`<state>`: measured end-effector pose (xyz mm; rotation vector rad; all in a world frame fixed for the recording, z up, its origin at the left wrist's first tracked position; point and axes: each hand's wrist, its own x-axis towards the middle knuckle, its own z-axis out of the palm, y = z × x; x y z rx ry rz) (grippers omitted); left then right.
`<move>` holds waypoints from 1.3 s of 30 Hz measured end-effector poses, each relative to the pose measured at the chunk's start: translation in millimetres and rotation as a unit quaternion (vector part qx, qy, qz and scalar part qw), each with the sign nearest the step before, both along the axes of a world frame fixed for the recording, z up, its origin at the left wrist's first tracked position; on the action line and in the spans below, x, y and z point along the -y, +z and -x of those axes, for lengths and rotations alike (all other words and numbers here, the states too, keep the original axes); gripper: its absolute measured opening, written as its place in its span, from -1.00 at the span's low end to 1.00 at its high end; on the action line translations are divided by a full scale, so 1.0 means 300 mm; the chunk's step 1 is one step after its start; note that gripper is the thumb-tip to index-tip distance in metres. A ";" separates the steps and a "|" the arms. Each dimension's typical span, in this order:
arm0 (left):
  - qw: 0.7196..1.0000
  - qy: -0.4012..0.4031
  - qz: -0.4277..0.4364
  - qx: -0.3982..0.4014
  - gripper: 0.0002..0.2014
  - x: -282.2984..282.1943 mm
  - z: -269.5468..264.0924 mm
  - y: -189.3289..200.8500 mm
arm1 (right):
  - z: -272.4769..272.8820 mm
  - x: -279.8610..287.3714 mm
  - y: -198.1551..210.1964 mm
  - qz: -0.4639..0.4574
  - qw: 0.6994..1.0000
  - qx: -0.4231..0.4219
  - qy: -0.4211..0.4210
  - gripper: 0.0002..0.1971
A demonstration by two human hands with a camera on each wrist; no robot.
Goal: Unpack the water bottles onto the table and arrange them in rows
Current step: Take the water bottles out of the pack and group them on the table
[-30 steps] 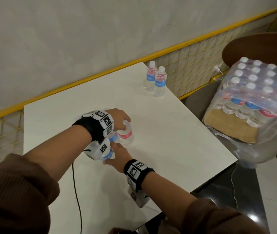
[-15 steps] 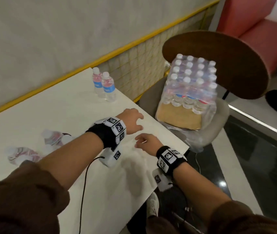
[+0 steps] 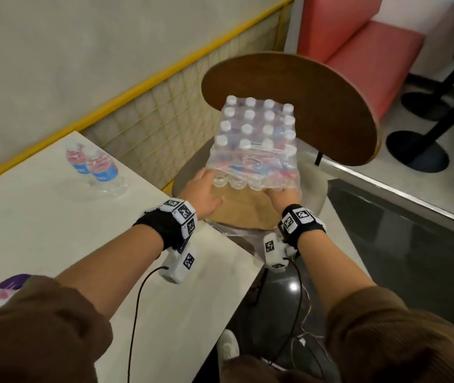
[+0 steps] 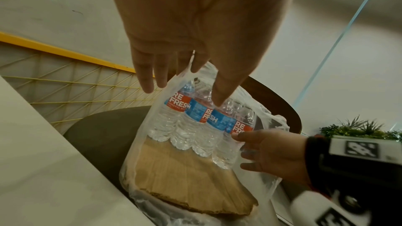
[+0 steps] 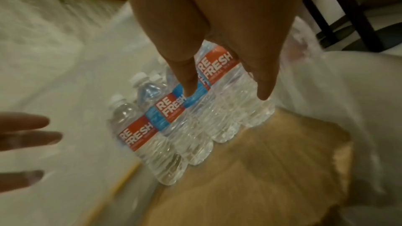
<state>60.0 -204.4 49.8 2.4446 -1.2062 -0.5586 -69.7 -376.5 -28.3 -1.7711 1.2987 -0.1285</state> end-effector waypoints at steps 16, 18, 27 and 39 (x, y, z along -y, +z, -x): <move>0.989 0.023 -0.028 -0.146 -0.12 0.037 0.054 -0.051 | 0.040 -0.173 0.115 -0.083 0.984 0.157 -0.019 -0.79; 0.982 0.057 -0.018 -0.180 -0.11 0.056 0.071 -0.071 | 0.042 -0.263 0.123 -0.133 0.970 0.195 0.064 -0.65; 0.962 0.132 0.049 -0.236 -0.63 -0.108 0.016 -0.133 | -0.046 -0.062 0.160 0.027 0.977 -0.129 0.170 -0.45; 0.966 0.176 0.026 -0.185 -0.62 -0.499 0.063 -0.105 | -0.038 -0.080 0.225 0.001 0.987 -0.108 0.117 -0.42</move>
